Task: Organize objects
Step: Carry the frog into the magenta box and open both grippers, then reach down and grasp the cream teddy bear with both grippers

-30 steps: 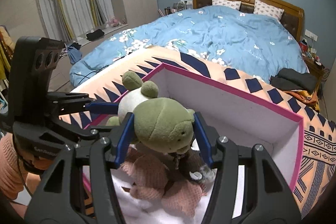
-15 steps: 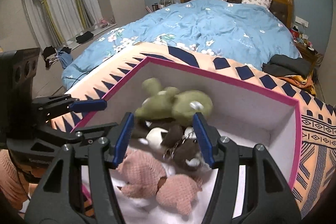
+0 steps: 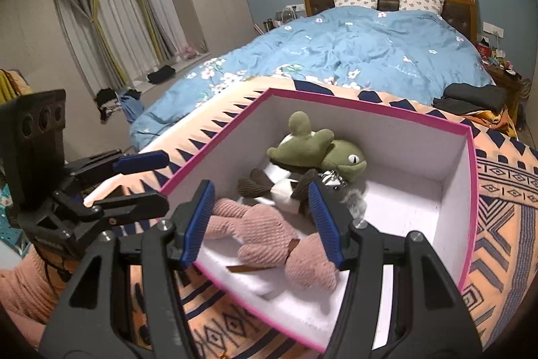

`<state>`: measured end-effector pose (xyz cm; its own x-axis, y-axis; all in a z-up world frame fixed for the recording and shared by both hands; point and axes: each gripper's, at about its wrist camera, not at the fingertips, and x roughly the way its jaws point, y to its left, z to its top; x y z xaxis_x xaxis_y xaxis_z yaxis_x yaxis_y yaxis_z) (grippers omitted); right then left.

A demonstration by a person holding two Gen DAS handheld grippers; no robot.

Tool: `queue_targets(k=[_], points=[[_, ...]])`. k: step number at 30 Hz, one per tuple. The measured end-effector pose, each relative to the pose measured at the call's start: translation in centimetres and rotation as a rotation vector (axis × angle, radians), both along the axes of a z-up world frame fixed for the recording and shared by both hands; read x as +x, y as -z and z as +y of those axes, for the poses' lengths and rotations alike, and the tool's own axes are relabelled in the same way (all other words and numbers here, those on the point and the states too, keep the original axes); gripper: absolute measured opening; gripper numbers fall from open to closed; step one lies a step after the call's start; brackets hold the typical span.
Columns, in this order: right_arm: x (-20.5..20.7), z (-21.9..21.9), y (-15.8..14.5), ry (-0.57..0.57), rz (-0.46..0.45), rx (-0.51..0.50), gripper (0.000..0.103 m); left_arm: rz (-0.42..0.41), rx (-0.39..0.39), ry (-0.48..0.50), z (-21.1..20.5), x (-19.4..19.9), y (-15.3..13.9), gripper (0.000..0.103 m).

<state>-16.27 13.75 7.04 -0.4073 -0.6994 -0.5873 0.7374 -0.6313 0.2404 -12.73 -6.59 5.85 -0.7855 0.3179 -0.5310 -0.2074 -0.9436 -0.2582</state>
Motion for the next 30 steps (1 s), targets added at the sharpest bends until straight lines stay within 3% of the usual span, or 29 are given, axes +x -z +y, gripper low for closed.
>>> queue_targets(k=[9,15,21,30], points=[[5.8,4.6,0.5,-0.011,-0.007,-0.046,0.06,0.037,-0.045,0.118,4.2,4.8,0.8,0.079],[9.8,9.2,2.1,0.058,0.008,-0.018,0.061,-0.019,-0.079,0.243,8.1,6.3,3.4,0.079],[11.6,13.3,5.9,0.162,-0.073,0.032,0.061,-0.104,-0.101,0.341,11.8,6.9,6.8,0.079],[12.3,14.5,9.6,0.193,-0.146,0.071,0.061,-0.192,-0.084,0.376,13.6,6.6,9.2,0.079]])
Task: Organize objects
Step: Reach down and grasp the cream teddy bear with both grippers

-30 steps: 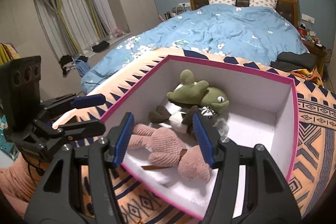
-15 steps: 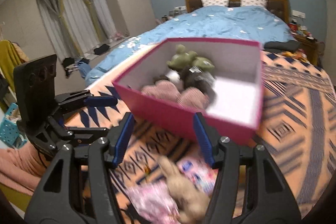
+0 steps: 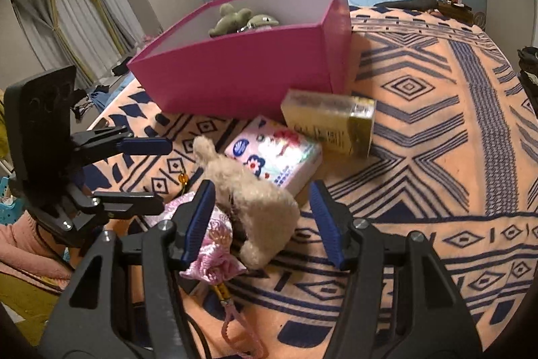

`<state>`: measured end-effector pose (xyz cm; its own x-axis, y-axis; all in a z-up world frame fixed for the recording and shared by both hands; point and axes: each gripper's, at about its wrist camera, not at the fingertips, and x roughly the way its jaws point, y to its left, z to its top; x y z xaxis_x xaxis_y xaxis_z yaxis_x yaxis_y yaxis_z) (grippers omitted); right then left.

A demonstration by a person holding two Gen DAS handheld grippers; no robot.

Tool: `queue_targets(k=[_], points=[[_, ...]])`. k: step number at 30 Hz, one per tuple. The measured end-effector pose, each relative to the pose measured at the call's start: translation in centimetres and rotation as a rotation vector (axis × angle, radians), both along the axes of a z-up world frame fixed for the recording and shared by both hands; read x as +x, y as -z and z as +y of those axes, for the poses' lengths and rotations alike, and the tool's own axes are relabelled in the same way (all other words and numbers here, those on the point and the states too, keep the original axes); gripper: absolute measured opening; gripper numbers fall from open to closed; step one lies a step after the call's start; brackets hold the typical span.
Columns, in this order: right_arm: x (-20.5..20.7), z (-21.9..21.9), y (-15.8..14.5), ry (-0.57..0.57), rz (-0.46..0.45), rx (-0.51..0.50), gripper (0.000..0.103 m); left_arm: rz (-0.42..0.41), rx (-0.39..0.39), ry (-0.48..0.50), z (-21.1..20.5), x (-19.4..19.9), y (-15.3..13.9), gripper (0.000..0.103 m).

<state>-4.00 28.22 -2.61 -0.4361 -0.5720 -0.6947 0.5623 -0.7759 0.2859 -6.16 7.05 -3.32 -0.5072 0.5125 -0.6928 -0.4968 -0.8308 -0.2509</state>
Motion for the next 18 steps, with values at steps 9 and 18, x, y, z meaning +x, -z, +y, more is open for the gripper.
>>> queue_targets(k=[9,18], points=[[-0.1,-0.1,1.0,-0.001,-0.01,-0.006,0.036,-0.066,0.039,0.011,0.5,-1.0,1.1,0.079],[-0.1,1.6,-1.3,0.02,-0.002,-0.176,0.03,-0.093,0.097,0.034,0.6,-1.1,0.7,0.079]])
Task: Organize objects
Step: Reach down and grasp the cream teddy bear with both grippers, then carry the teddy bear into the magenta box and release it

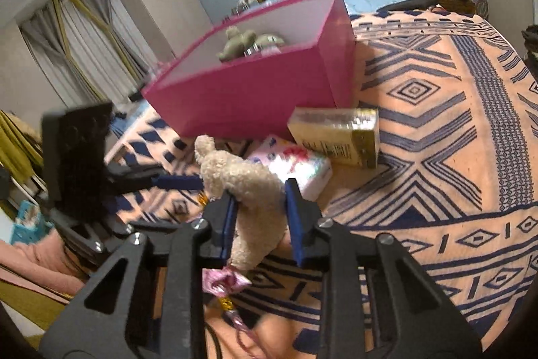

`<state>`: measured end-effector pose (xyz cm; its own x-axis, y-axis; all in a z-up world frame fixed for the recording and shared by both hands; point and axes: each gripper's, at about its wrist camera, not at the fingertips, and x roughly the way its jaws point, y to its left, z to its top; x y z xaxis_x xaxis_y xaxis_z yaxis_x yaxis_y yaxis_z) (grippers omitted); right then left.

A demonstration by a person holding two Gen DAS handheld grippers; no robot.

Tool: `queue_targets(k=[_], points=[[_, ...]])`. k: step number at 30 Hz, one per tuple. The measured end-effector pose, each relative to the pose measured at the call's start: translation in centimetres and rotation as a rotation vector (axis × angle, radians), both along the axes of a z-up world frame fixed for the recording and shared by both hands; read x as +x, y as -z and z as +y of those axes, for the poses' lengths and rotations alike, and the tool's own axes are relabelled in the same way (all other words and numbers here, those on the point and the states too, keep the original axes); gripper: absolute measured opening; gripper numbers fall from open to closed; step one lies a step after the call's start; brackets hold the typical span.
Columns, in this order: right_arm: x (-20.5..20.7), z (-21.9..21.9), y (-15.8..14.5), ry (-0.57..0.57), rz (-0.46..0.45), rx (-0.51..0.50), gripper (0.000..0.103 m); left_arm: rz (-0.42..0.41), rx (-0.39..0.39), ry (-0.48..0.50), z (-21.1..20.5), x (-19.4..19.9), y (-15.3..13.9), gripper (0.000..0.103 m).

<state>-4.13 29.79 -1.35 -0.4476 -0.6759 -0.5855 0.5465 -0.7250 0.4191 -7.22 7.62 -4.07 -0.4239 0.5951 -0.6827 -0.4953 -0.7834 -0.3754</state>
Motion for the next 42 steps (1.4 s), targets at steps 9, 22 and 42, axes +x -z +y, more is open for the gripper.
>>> queue_targets(k=[9,22,42], points=[[-0.2,-0.6,-2.5,-0.029,0.022,-0.112,0.03,0.032,0.121,-0.001,-0.8,-0.7,-2.6,0.066],[-3.2,-2.0,-5.5,-0.008,0.072,-0.134,0.03,0.129,0.058,-0.073,-1.0,-4.1,-6.8,0.05],[-14.1,-4.7,-7.0,0.095,0.073,-0.042,0.03,0.061,-0.045,-0.191,-1.4,-15.3,-7.8,0.05]])
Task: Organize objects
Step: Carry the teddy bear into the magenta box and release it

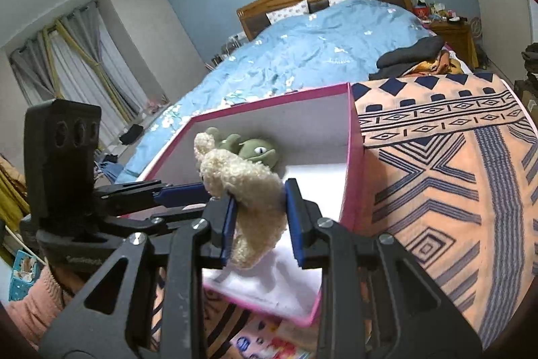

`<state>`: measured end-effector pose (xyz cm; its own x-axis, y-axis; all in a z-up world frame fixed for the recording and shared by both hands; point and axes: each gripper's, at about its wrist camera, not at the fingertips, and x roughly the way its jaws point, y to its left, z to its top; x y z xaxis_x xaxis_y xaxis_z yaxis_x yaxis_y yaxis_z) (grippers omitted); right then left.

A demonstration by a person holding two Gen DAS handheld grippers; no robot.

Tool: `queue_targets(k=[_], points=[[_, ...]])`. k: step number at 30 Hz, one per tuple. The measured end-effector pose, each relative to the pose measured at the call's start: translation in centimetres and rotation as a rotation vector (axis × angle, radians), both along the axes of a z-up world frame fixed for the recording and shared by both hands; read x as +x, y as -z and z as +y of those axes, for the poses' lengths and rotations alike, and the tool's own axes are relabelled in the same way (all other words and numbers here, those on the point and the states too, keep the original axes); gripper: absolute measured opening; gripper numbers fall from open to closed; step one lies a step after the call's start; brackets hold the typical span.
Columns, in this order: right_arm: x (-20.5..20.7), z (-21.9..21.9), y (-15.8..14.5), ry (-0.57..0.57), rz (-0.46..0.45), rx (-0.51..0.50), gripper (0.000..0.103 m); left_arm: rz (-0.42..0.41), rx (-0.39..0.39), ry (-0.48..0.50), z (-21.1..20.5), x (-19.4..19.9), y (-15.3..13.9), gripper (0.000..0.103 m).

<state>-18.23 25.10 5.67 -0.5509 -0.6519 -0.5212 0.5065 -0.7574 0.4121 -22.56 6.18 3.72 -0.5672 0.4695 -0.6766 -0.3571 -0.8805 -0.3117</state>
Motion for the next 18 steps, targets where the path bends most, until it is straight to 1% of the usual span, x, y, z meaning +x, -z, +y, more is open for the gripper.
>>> queue_targets(k=[3,6,9,12,13,18], points=[[-1.3,-0.7,0.2,0.015,0.001,0.04,0.03,-0.028,-0.022,-0.015,0.1,-1.5,0.6,0.05],[-2.4,-1.5,0.2,0.035,0.014,0.093,0.03,-0.05,-0.039,-0.036,0.1,-2.7,1.1,0.048],[-3.6,-1.6,0.3,0.078,0.007,0.12,0.034,-0.085,-0.048,-0.074,-0.3,-3.9,1.5,0.048],[-4.4,-1.7,0.5,0.097,-0.009,0.141,0.034,-0.117,-0.037,-0.106,-1.0,-4.4,1.9,0.05],[-4.3,-1.7,0.4,0.1,-0.005,0.145,0.034,-0.112,-0.032,-0.115,-1.2,-4.2,1.9,0.05],[-3.2,-1.0,0.2,0.096,0.025,0.146,0.035,-0.061,-0.057,-0.108,-1.4,-2.4,1.7,0.054]])
